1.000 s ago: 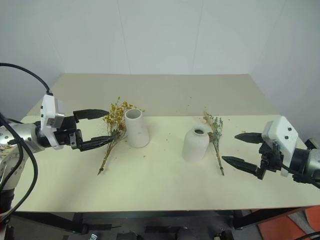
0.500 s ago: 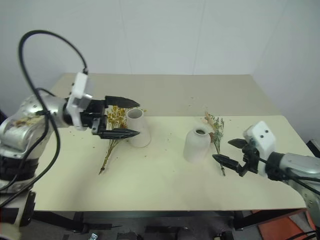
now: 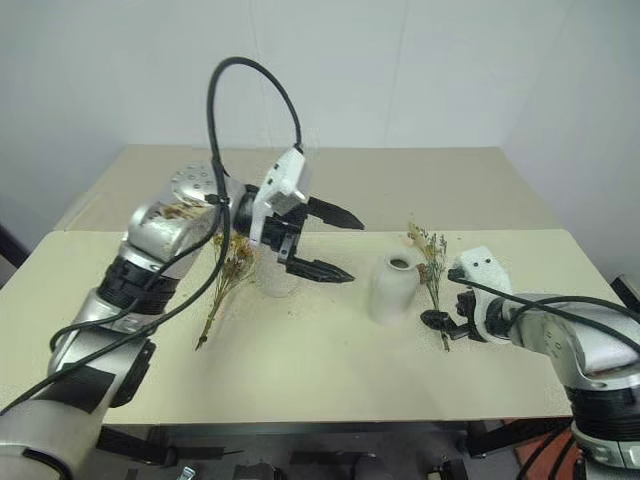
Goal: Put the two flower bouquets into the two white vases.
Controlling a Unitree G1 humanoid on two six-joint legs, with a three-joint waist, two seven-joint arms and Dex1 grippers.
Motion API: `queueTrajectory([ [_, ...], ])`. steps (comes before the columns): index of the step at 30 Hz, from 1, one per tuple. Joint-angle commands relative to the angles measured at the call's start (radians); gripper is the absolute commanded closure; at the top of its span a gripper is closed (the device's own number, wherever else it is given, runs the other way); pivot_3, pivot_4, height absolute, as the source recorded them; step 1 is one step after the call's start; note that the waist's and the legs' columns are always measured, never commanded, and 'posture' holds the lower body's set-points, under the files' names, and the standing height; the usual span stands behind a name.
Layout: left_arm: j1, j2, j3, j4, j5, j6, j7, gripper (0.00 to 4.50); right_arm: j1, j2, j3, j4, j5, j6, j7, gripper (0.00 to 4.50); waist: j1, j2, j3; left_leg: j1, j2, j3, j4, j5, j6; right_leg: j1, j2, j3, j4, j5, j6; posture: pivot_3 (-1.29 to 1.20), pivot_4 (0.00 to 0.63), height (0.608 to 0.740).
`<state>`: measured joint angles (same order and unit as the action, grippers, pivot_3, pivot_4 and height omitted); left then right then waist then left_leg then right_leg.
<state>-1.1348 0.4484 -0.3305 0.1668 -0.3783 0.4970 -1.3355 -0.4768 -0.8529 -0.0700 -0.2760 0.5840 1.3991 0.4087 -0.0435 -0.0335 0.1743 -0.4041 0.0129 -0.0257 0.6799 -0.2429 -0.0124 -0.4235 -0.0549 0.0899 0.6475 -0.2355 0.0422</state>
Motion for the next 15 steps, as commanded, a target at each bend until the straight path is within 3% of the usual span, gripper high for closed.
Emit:
queueTrajectory([
  [1,-0.042,-0.030,0.002,0.014,0.020,-0.025,-0.010,0.00,-0.036,-0.010,0.069,0.049,-0.059,-0.019,-0.001,0.03,0.000,0.000,0.000,0.000,0.000,0.000,0.000,0.000,0.000,0.000,0.000,0.000,0.000,0.000,0.000,0.00,0.150,0.740],
  [7,-0.070,-0.093,-0.007,0.107,0.074,-0.057,-0.014,0.00,-0.114,-0.006,0.235,0.193,-0.160,-0.112,0.054,0.19,-0.001,0.000,0.000,0.000,0.000,0.000,0.000,0.000,0.000,0.001,0.000,0.000,0.000,0.000,0.001,0.00,0.150,0.740],
  [10,-0.056,-0.095,-0.003,0.089,0.077,-0.060,-0.029,0.00,-0.176,-0.004,0.320,0.269,-0.206,-0.145,0.105,0.82,-0.006,0.000,0.000,0.002,0.000,0.000,0.000,0.000,0.000,0.001,0.000,0.001,0.000,0.000,0.001,0.00,0.150,0.740],
  [15,-0.038,-0.097,0.011,0.077,0.084,-0.052,-0.013,0.00,-0.305,0.000,0.423,0.454,-0.252,-0.177,0.235,2.50,-0.004,0.000,0.000,0.003,0.000,0.001,0.000,0.000,0.000,0.002,0.000,0.001,0.000,0.001,0.001,0.00,0.150,0.740],
])
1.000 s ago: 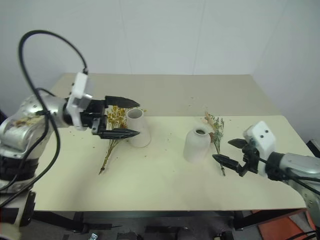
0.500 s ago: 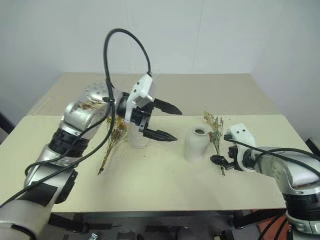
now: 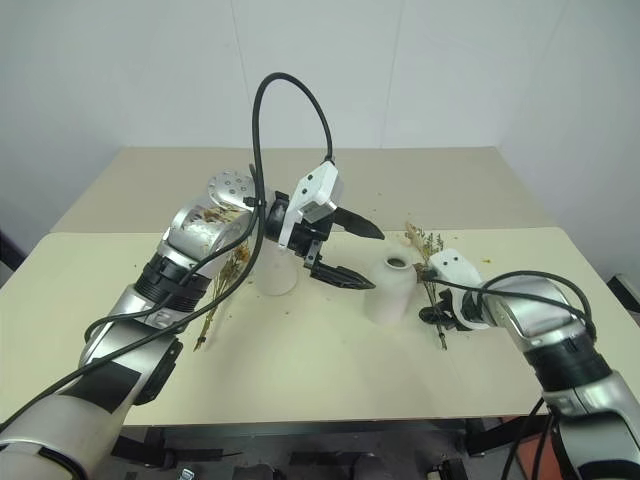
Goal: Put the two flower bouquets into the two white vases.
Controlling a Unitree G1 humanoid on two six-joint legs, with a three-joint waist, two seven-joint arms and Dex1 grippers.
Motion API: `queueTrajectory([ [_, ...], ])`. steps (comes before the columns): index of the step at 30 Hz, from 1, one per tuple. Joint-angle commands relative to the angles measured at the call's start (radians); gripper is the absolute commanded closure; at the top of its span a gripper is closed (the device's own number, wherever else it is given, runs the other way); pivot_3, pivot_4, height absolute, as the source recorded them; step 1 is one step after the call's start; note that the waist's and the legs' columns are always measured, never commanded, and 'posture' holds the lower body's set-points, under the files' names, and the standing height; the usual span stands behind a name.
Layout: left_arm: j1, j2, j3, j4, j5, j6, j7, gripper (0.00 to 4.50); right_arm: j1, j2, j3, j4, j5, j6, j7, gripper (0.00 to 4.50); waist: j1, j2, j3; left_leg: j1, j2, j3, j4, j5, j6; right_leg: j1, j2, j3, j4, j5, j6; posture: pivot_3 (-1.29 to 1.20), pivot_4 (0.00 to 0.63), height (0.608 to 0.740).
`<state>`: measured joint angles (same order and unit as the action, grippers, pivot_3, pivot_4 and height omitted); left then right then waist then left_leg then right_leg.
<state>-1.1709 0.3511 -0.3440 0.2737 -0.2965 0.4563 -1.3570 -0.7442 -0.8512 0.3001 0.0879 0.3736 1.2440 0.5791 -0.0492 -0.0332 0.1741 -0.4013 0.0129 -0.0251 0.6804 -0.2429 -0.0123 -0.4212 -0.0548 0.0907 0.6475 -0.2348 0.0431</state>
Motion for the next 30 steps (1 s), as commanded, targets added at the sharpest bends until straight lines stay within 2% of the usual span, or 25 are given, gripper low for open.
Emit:
queueTrajectory([
  [1,0.000,0.000,0.027,-0.032,0.002,-0.010,0.013,0.00,-0.058,-0.006,0.076,0.109,-0.051,-0.022,0.094,2.83,0.003,0.000,0.000,0.000,0.000,0.000,0.000,0.000,0.000,0.000,0.000,0.000,0.000,0.000,0.000,0.00,0.150,0.740],
  [4,0.010,0.001,0.032,-0.042,0.002,-0.005,0.024,0.00,-0.093,-0.013,0.111,0.138,-0.073,-0.023,0.159,3.92,0.003,0.000,0.000,-0.001,0.000,0.000,0.000,0.000,0.000,-0.001,0.000,0.000,0.000,0.000,0.000,0.00,0.150,0.740],
  [6,0.014,0.002,0.033,-0.046,0.003,-0.002,0.030,0.00,-0.097,-0.012,0.114,0.143,-0.087,-0.026,0.180,4.49,0.003,0.000,0.000,-0.001,0.000,0.000,0.000,0.000,0.000,-0.001,0.000,0.000,0.000,0.000,0.000,0.00,0.150,0.740],
  [10,0.020,0.014,0.032,-0.052,0.019,-0.021,0.041,0.00,-0.095,0.012,0.038,0.169,-0.099,0.011,0.154,4.49,0.003,0.000,0.000,-0.002,0.000,-0.001,0.000,0.000,0.000,-0.001,0.000,-0.001,0.000,0.000,0.000,0.00,0.150,0.740],
  [13,0.027,0.025,0.036,-0.057,0.023,-0.049,0.030,0.00,-0.116,0.055,-0.093,0.210,-0.111,0.061,0.056,4.49,0.002,0.000,0.000,-0.001,0.000,-0.001,0.000,0.000,0.000,-0.001,0.000,0.000,0.000,0.000,0.000,0.00,0.150,0.740],
  [17,0.024,0.031,0.042,-0.030,0.025,-0.074,0.025,0.00,-0.128,0.118,-0.388,0.167,-0.137,0.090,-0.146,4.49,0.007,0.000,0.000,-0.003,0.000,-0.001,0.000,0.000,0.000,-0.003,-0.001,0.000,0.001,0.000,-0.001,0.00,0.150,0.740],
  [20,0.021,0.027,0.046,0.001,0.022,-0.082,0.025,0.00,-0.092,0.230,-0.658,0.014,-0.116,-0.039,-0.300,4.49,0.010,0.000,0.000,-0.005,0.000,-0.001,-0.001,0.000,0.000,-0.005,-0.001,-0.001,0.001,0.000,-0.001,0.00,0.150,0.740],
  [22,0.020,0.028,0.042,0.021,0.029,-0.099,0.019,0.00,-0.075,0.289,-0.765,-0.097,-0.066,-0.102,-0.315,4.49,0.010,0.001,0.000,-0.005,-0.001,-0.002,-0.001,0.000,0.000,-0.005,-0.001,-0.001,0.001,0.000,-0.001,0.00,0.150,0.740],
  [28,0.018,0.035,0.027,0.064,0.056,-0.133,-0.016,0.00,-0.013,0.408,-0.842,-0.381,0.023,-0.330,-0.307,4.49,0.005,0.001,0.000,-0.004,-0.001,-0.001,-0.001,0.000,0.000,-0.004,-0.001,-0.001,0.001,0.000,0.000,0.00,0.150,0.740],
  [30,0.018,0.026,0.023,0.074,0.067,-0.126,-0.009,0.00,-0.014,0.427,-0.863,-0.430,0.085,-0.337,-0.295,4.49,0.005,0.002,0.000,-0.004,-0.001,-0.001,-0.001,0.000,0.000,-0.004,-0.001,-0.001,0.001,0.000,0.000,0.00,0.150,0.740],
])
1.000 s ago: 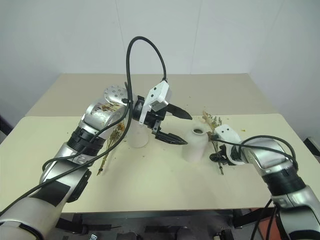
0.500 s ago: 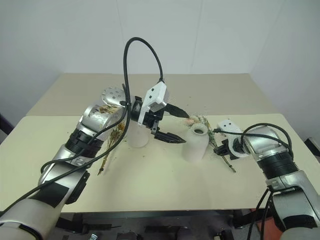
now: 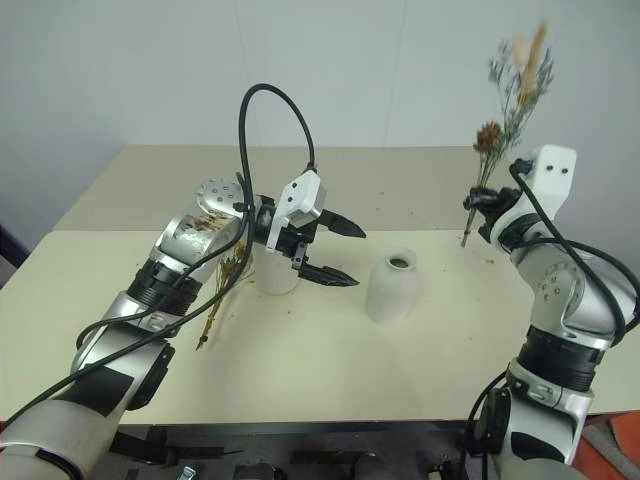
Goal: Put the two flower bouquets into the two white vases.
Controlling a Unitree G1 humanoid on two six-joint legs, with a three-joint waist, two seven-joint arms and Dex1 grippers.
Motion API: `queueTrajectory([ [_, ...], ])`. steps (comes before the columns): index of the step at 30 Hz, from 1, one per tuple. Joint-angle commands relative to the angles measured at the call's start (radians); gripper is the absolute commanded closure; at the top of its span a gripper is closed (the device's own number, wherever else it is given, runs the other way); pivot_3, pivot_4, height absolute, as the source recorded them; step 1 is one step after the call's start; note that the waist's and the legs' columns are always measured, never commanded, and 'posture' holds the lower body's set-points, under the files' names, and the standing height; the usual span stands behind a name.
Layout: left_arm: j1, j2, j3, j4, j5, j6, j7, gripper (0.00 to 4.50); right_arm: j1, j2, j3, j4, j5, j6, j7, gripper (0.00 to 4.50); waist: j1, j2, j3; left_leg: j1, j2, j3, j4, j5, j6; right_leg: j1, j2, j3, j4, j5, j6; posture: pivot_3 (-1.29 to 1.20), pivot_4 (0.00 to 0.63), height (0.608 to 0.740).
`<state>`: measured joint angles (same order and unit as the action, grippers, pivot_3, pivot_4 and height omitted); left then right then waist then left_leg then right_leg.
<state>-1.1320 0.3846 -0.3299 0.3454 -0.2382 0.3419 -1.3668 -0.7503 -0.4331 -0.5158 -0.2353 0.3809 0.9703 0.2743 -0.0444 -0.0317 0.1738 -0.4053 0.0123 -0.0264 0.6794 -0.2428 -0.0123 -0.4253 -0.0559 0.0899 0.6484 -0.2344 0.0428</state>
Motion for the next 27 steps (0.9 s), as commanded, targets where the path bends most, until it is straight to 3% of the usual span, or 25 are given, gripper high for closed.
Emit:
queueTrajectory([
  [1,-0.020,-0.016,0.007,0.004,0.013,-0.001,0.009,0.00,-0.011,0.021,-0.063,-0.126,0.121,-0.061,0.017,4.49,0.000,0.000,0.000,0.000,0.000,0.000,0.000,0.000,0.000,0.000,0.000,0.000,0.000,0.000,0.000,0.00,0.150,0.740],
  [10,-0.031,-0.082,-0.014,-0.004,0.076,0.136,0.127,0.00,0.138,0.055,0.042,-0.301,0.278,-0.092,0.069,4.49,0.001,0.000,0.000,0.000,0.000,-0.001,0.000,0.000,0.000,0.001,0.000,-0.001,0.000,0.000,0.000,0.00,0.150,0.740],
  [27,-0.018,-0.075,-0.002,-0.033,0.076,0.156,0.137,0.00,0.332,0.029,0.210,-0.358,0.241,-0.225,0.067,4.49,0.000,0.000,0.000,0.001,0.000,0.000,0.000,0.000,0.000,0.001,0.000,0.000,-0.001,0.000,0.000,0.00,0.150,0.740],
])
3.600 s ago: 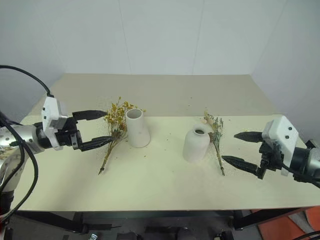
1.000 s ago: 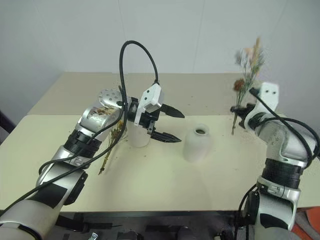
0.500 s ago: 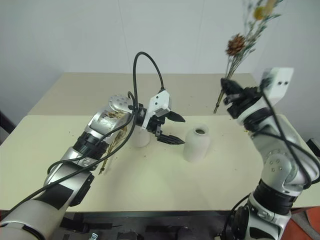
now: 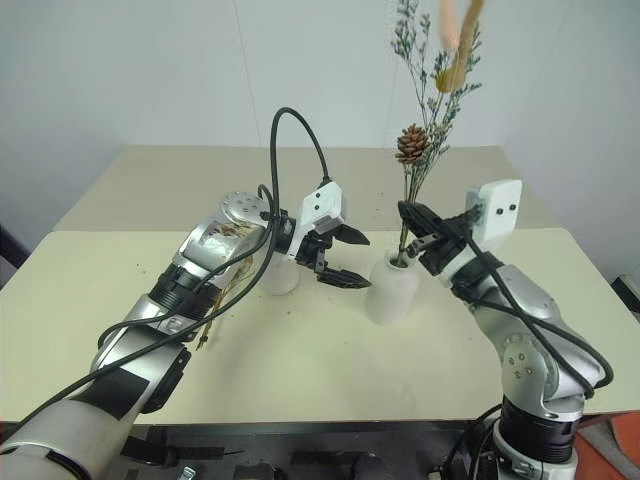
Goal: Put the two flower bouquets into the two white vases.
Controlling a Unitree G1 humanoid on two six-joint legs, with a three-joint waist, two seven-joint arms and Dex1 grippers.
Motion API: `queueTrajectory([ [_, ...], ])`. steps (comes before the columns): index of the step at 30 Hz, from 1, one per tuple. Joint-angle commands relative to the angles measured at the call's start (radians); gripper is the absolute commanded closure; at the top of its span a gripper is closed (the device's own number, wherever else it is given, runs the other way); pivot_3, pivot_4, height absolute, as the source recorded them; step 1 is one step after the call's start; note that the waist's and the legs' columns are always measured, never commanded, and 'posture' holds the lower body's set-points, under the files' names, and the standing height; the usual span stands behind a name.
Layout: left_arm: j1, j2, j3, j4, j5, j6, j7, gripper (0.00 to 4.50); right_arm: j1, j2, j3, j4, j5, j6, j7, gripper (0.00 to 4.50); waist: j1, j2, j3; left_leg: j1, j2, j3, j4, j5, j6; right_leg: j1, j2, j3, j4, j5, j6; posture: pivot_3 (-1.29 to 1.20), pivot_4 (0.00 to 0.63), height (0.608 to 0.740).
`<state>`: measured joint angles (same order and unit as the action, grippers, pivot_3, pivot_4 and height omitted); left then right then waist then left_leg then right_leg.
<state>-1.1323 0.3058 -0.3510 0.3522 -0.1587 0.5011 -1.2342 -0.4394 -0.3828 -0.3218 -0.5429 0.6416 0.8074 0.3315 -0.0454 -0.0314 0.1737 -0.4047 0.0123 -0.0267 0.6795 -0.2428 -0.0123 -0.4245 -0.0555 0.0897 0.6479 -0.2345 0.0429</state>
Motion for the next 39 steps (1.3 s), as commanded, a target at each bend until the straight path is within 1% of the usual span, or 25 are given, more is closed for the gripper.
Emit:
queueTrajectory([
  [1,-0.018,0.004,0.019,-0.041,-0.004,-0.003,0.005,0.00,0.031,-0.026,0.024,-0.051,-0.027,-0.073,0.013,4.49,0.001,0.000,0.000,0.000,0.000,0.000,0.000,0.000,0.000,0.000,0.000,0.000,0.000,0.000,0.000,0.00,0.150,0.740],
  [3,-0.018,0.007,0.022,-0.039,-0.003,-0.007,0.007,0.00,0.058,-0.031,0.038,-0.055,-0.041,-0.096,0.014,4.49,0.001,0.000,0.000,0.000,0.000,0.000,0.000,0.000,0.000,0.000,0.000,0.000,0.000,0.000,0.000,0.00,0.150,0.740],
  [4,-0.018,0.008,0.023,-0.038,-0.003,-0.010,0.008,0.00,0.068,-0.033,0.041,-0.056,-0.047,-0.107,0.014,4.23,0.002,0.000,0.000,0.000,0.000,0.000,0.000,0.000,0.000,0.000,0.000,0.000,0.000,0.000,0.000,0.00,0.150,0.740],
  [10,-0.020,0.016,0.025,-0.036,-0.006,-0.017,0.000,0.00,0.126,-0.047,0.056,-0.067,-0.086,-0.161,0.013,2.37,0.001,0.000,0.000,0.000,0.000,0.000,0.000,0.000,0.000,0.000,0.000,0.000,0.000,0.000,0.000,0.00,0.150,0.740],
  [16,-0.031,0.015,0.021,-0.023,0.000,-0.031,0.000,0.00,0.159,-0.062,0.041,-0.083,-0.090,-0.184,0.010,0.37,0.001,0.000,0.000,0.000,0.000,0.000,0.000,0.000,0.000,0.000,0.000,0.000,0.000,0.000,0.000,0.00,0.150,0.740],
  [20,-0.034,0.021,0.034,-0.031,-0.002,-0.037,0.010,0.00,0.204,-0.121,-0.013,-0.111,-0.051,-0.171,0.048,0.37,0.003,0.000,0.000,0.000,0.000,0.000,0.000,0.000,0.000,0.000,0.000,0.000,-0.001,0.000,0.000,0.00,0.150,0.740],
  [23,-0.020,0.045,0.044,-0.056,-0.009,-0.032,0.003,0.00,0.230,-0.180,-0.047,-0.127,-0.015,-0.147,0.082,0.37,0.004,0.000,0.000,0.000,0.000,0.000,0.000,0.000,0.000,0.001,0.000,0.000,0.000,0.000,0.000,0.00,0.150,0.740],
  [28,0.038,0.145,0.102,-0.164,-0.042,0.016,0.000,0.00,0.253,-0.315,-0.166,-0.143,0.087,-0.136,0.174,0.37,-0.002,0.000,0.000,0.001,0.000,0.000,0.000,0.000,0.000,0.001,0.000,0.001,0.000,0.000,0.000,0.00,0.150,0.740],
  [32,0.098,0.217,0.175,-0.258,-0.097,0.065,-0.002,0.00,0.253,-0.431,-0.245,-0.102,0.171,-0.142,0.307,0.37,0.001,0.000,0.000,0.002,0.000,0.000,0.000,0.000,0.000,0.002,0.000,0.001,0.000,0.000,0.000,0.00,0.150,0.740],
  [35,0.156,0.275,0.226,-0.312,-0.149,0.083,-0.028,0.00,0.258,-0.486,-0.244,-0.078,0.218,-0.136,0.385,0.37,0.002,0.000,0.000,0.002,0.001,0.000,0.000,0.000,0.000,0.003,0.000,0.000,-0.001,0.000,0.000,0.00,0.150,0.740],
  [39,0.230,0.351,0.274,-0.378,-0.181,0.122,-0.003,0.00,0.244,-0.505,-0.167,-0.062,0.245,-0.133,0.436,0.37,0.002,0.000,0.000,0.003,0.001,0.000,0.000,0.000,0.000,0.003,0.000,0.000,0.000,0.000,0.000,0.00,0.150,0.740],
])
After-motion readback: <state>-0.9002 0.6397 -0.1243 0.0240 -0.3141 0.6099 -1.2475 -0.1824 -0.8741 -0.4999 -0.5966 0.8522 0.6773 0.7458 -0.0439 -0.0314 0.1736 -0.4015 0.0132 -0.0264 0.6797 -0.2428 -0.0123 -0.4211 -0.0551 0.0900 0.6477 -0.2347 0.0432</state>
